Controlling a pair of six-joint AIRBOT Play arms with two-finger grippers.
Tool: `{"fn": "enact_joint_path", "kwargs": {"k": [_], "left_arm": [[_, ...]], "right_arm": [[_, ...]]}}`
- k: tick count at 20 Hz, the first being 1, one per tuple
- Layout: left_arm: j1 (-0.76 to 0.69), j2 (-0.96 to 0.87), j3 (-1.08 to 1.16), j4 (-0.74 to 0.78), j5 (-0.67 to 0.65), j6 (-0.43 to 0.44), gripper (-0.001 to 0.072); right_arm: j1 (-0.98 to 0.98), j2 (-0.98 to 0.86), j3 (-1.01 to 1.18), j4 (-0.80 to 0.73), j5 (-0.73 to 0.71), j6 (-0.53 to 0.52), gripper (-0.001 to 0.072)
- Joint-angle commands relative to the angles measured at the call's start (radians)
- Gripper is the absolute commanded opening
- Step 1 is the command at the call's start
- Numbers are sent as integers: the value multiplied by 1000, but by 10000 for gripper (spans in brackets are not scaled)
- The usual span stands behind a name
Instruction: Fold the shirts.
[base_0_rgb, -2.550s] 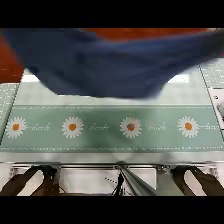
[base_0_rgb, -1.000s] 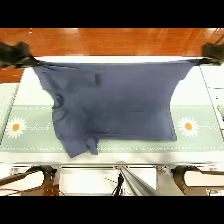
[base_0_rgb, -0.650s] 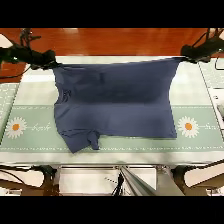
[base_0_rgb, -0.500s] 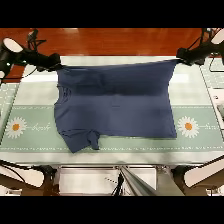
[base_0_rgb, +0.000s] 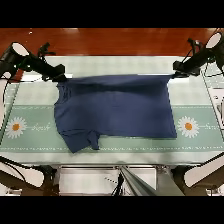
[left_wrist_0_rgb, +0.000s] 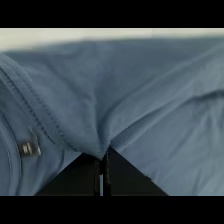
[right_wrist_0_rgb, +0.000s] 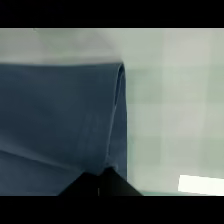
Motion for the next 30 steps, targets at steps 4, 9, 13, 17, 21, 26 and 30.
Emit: {"fn": "enact_joint_path", "kwargs": {"k": [4,9,13,17,21,26,30], "left_arm": [[4,-6,-3,144,-261,6,30],[14,-55,-3,161,-259,-14,31],[8,-68,0,142,-259,-15,150],[46,-37,0,143,-299,-11,404],[152,121,-76,118,-311,8,404],[337,405,-557,-11,-209,72,583],[386,552,-876,-128,-182,172,619]], "right_arm": [[0,0,0,-6,245,-43,19],[0,0,0,-26,240,-42,19],[0,0,0,-24,241,-50,176],[-24,10,0,-29,338,-83,366],[-99,141,-36,-229,338,-42,366],[-322,360,-385,-72,220,-99,469],[-407,459,-608,66,71,-159,469]]}}
